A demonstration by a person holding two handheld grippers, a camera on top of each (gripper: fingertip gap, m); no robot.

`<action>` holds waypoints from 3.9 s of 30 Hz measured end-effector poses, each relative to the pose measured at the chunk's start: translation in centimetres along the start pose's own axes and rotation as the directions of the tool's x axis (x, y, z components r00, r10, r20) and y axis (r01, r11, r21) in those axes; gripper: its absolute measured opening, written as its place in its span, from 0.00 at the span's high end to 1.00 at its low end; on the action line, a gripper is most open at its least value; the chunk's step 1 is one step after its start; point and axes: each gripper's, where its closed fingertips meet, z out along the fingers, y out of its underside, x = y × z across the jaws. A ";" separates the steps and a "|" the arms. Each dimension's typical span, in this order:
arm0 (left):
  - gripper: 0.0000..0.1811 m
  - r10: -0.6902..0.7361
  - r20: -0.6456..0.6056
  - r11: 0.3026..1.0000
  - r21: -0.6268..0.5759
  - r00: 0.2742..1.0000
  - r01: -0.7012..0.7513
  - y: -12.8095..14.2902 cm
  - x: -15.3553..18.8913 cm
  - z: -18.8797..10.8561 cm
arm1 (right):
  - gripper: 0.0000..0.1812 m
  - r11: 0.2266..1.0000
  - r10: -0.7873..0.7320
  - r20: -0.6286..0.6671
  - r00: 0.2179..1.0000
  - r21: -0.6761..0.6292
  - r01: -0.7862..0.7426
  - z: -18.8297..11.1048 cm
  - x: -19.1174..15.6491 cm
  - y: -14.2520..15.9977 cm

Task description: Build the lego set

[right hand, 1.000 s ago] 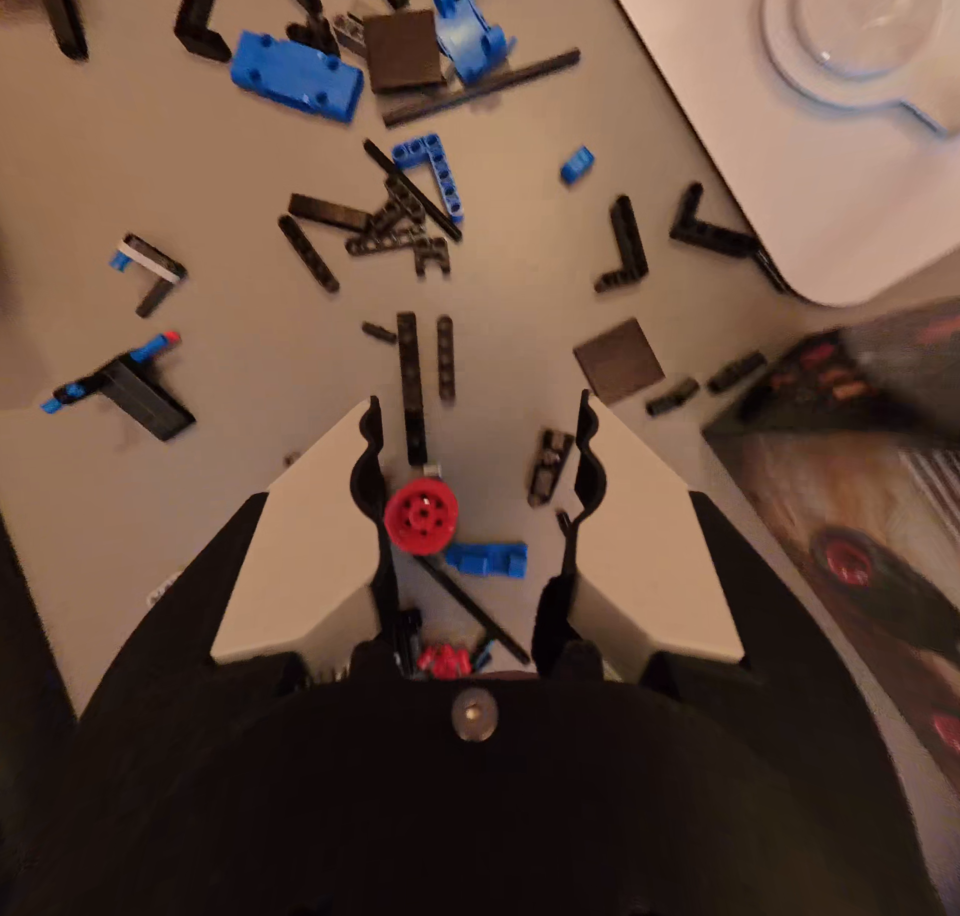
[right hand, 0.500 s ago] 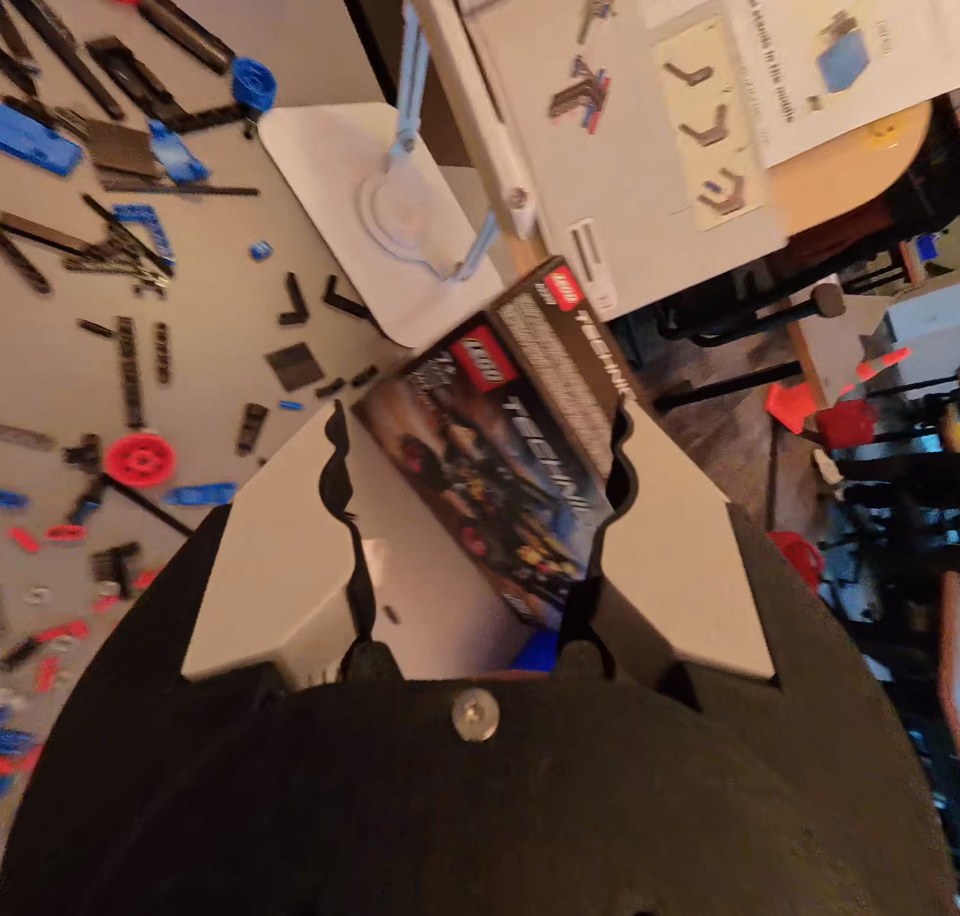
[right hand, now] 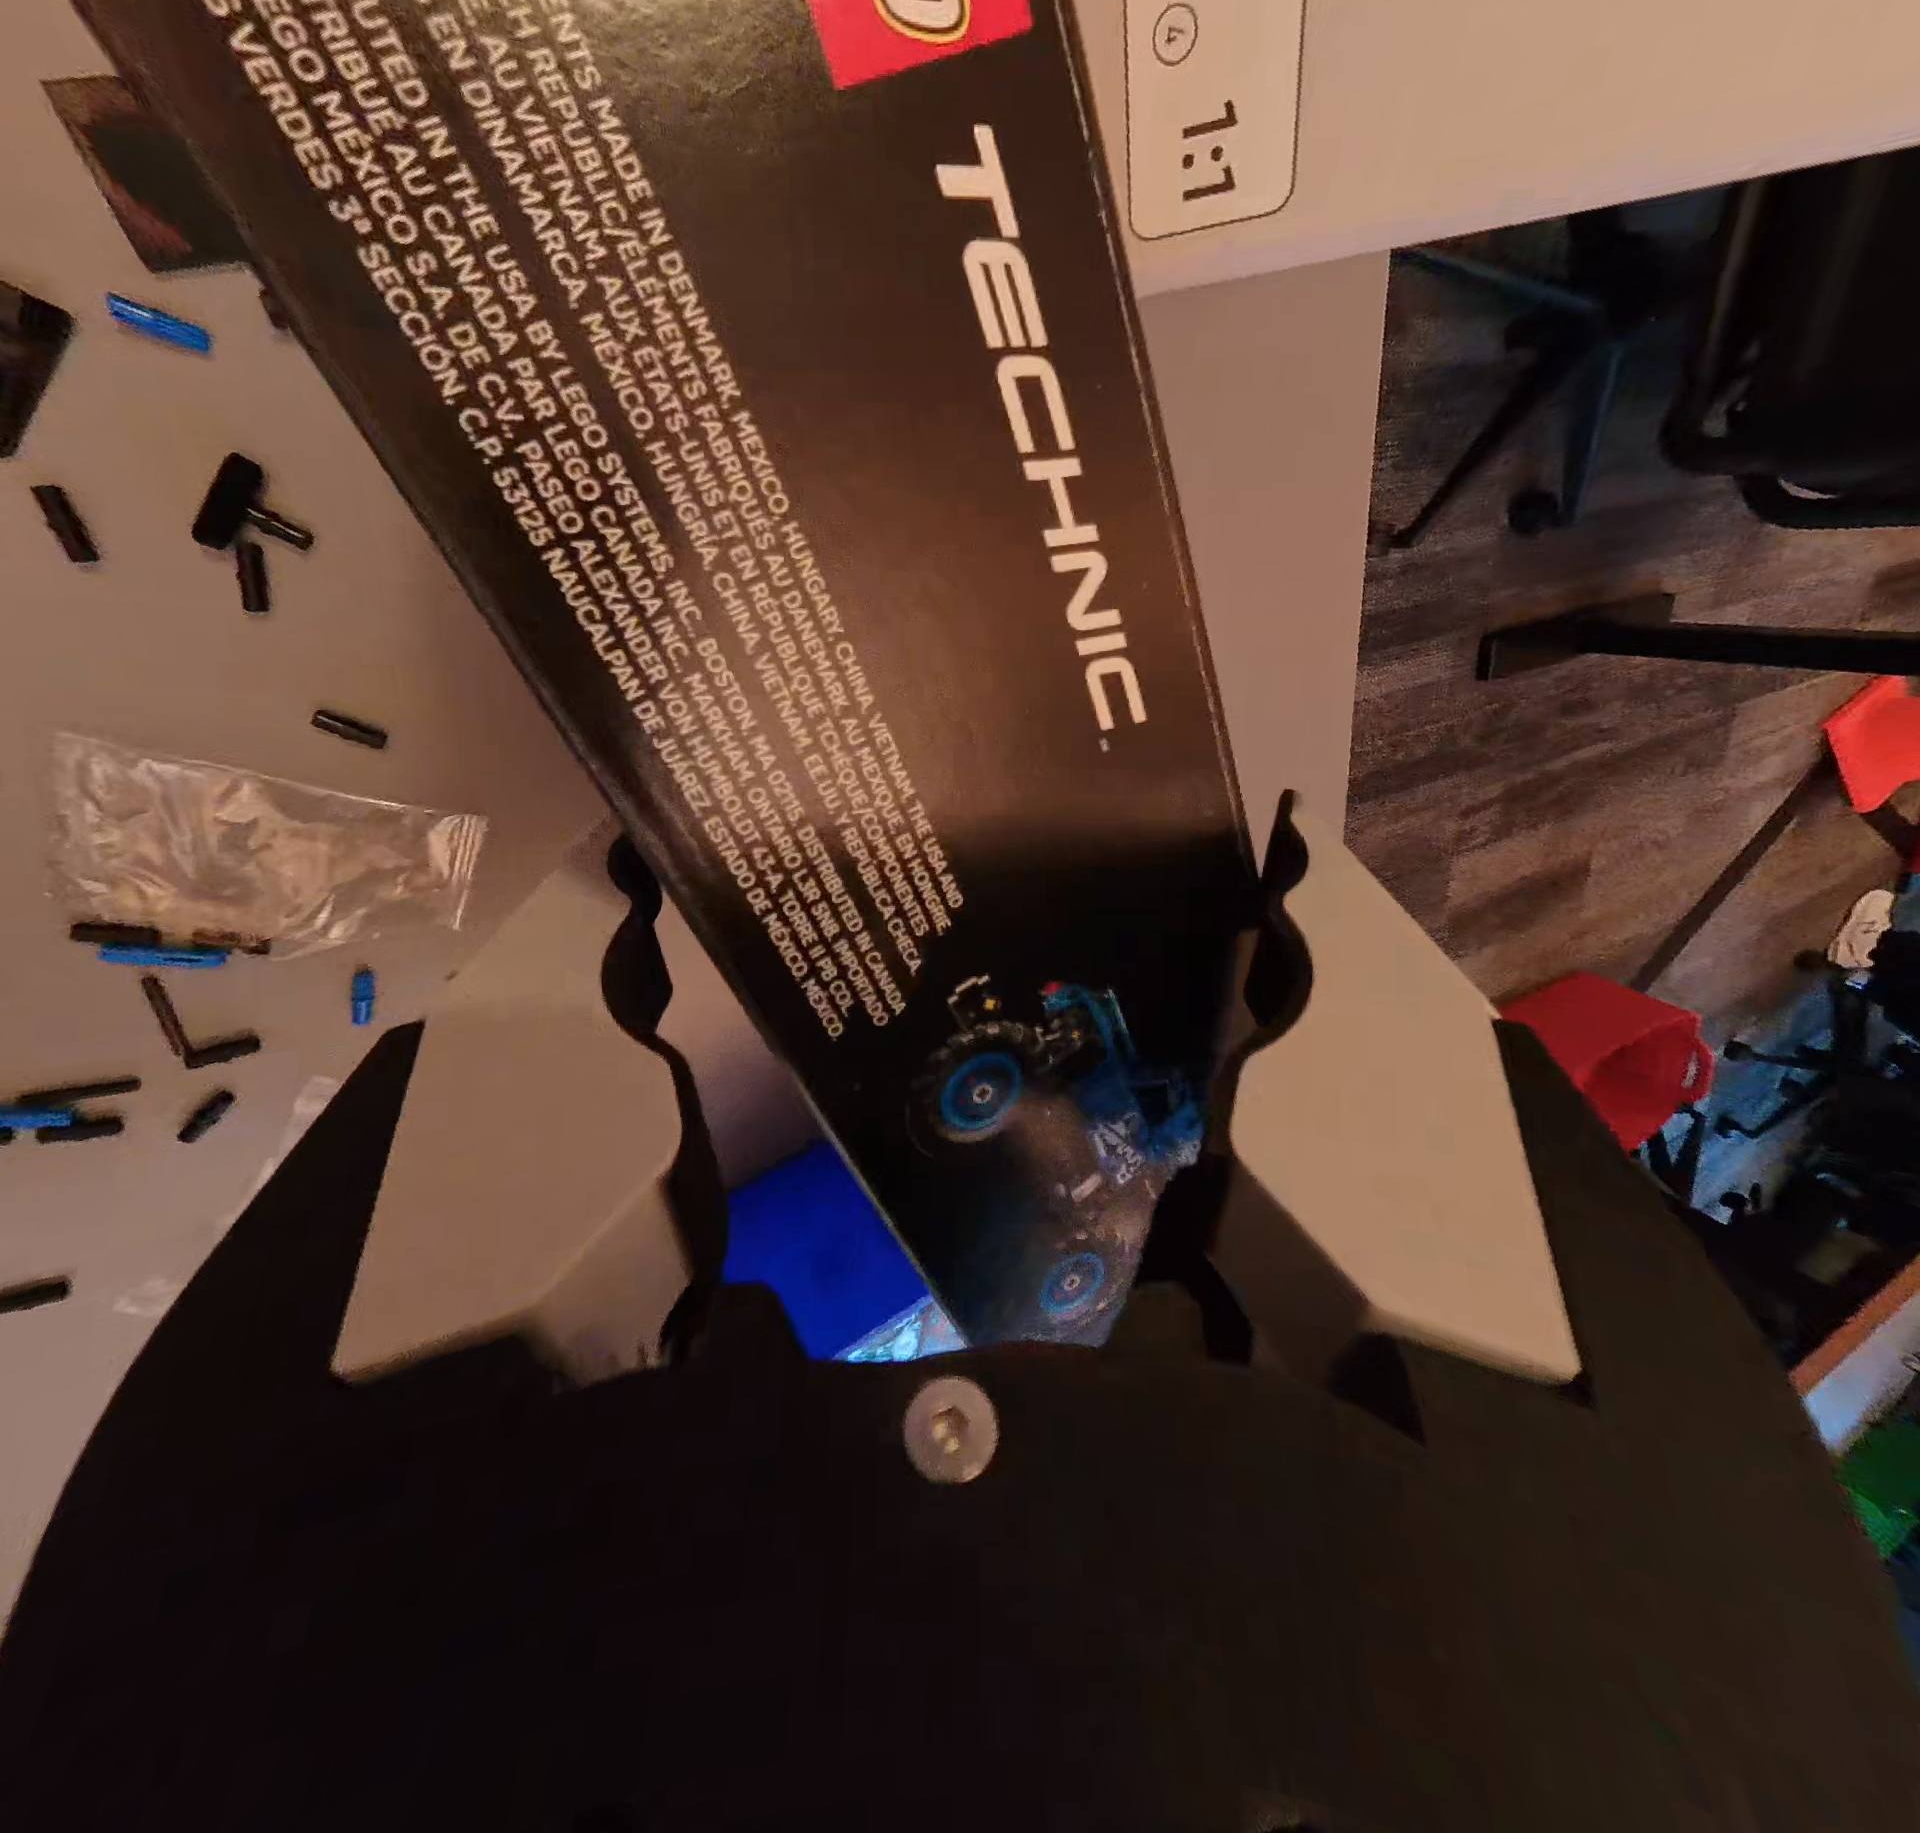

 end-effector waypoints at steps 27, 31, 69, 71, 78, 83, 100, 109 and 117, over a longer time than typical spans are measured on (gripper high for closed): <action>0.99 0.010 0.006 1.000 -0.006 1.000 -0.010 0.1 0.0 0.0 | 0.45 0.996 0.067 -0.144 0.987 0.076 -0.056 -8.0 -3.9 2.7; 0.99 0.009 0.004 1.000 -0.006 1.000 -0.009 0.1 0.0 0.1 | 0.45 0.990 0.135 -0.141 0.981 0.064 -0.127 -9.9 -2.8 3.3; 0.97 0.015 0.015 1.000 -0.011 1.000 -0.015 0.2 -0.2 0.1 | 0.46 0.992 0.124 -0.306 0.944 0.027 -0.122 -13.0 -4.3 -0.1; 0.97 0.017 0.016 1.000 -0.012 1.000 -0.017 0.2 -0.2 0.0 | 0.51 0.991 0.134 -0.284 0.949 0.058 -0.122 -13.7 -7.1 0.0; 0.97 0.019 0.026 1.000 -0.016 0.999 -0.018 0.2 -0.3 0.0 | 0.64 0.954 0.292 -0.109 0.950 0.100 -0.282 -10.4 -15.0 3.9; 0.97 0.020 0.024 0.999 -0.028 0.999 -0.020 0.4 -0.2 0.2 | 0.65 0.888 0.458 0.057 0.887 0.005 -0.459 -5.3 -19.3 9.2; 0.97 0.010 0.023 0.999 -0.050 1.000 -0.009 0.8 -0.4 0.5 | 0.80 0.786 0.595 0.150 0.789 0.094 -0.611 -0.9 -20.7 11.5; 0.97 0.014 0.024 0.999 -0.049 1.000 -0.013 0.8 -0.3 0.5 | 0.93 0.864 0.459 0.277 0.844 0.082 -0.496 -3.6 -30.1 8.3; 0.97 0.019 0.030 0.999 -0.048 0.999 -0.017 0.8 -0.4 0.5 | 0.96 0.825 0.510 0.313 0.801 0.085 -0.558 -2.2 -31.7 8.6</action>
